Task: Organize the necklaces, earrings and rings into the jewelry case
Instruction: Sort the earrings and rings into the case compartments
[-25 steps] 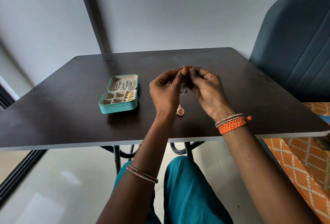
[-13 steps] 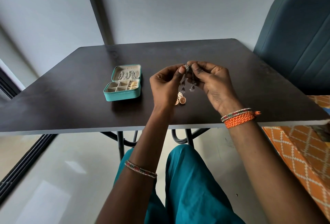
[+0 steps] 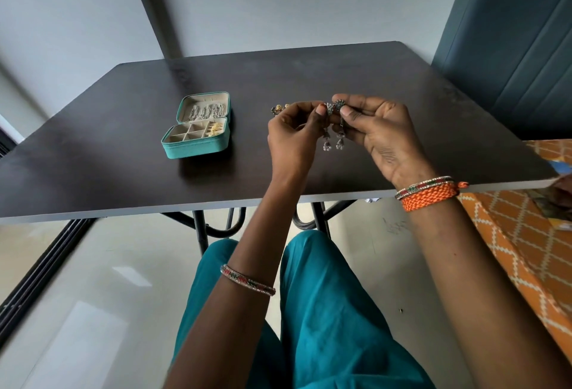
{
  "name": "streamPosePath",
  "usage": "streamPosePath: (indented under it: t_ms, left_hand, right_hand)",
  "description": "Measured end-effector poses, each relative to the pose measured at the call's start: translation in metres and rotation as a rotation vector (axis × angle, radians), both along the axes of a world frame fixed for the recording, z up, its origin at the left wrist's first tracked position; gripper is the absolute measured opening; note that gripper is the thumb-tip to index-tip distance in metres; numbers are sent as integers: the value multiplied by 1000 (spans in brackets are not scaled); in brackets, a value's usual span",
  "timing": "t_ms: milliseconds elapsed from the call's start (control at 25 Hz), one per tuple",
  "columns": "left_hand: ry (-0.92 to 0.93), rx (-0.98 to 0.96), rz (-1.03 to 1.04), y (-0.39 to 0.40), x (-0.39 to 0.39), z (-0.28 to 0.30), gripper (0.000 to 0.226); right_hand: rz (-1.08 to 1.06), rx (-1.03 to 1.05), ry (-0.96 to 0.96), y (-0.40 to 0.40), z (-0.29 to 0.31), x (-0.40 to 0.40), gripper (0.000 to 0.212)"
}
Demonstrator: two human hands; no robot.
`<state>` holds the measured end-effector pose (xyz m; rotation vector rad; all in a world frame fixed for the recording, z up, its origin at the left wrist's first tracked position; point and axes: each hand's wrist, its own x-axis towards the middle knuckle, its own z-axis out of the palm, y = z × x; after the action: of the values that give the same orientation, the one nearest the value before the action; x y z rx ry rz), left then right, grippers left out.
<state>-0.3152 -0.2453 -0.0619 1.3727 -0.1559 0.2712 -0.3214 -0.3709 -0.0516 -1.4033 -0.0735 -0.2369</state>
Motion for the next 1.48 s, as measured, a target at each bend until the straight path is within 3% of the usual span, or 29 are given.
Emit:
streamPosePath:
  t_ms: [400,680,1080,1480]
  left_hand:
    - [95,30,-90,-21,-36,-21,8]
    - [103,350,44,-33,-23,-23,10]
    - [146,591,225,-45,-9,-24,10]
    - [280,598,253,-47,4,-25,12]
  right_hand:
    - [-21,-103,66,-29,-12,-39,20]
    - [-62,-124,174,-35,-23,-29,12]
    - [-148,-356,211,-41,-25,-2,4]
    - [-318,-462,238,-38,-42,21,8]
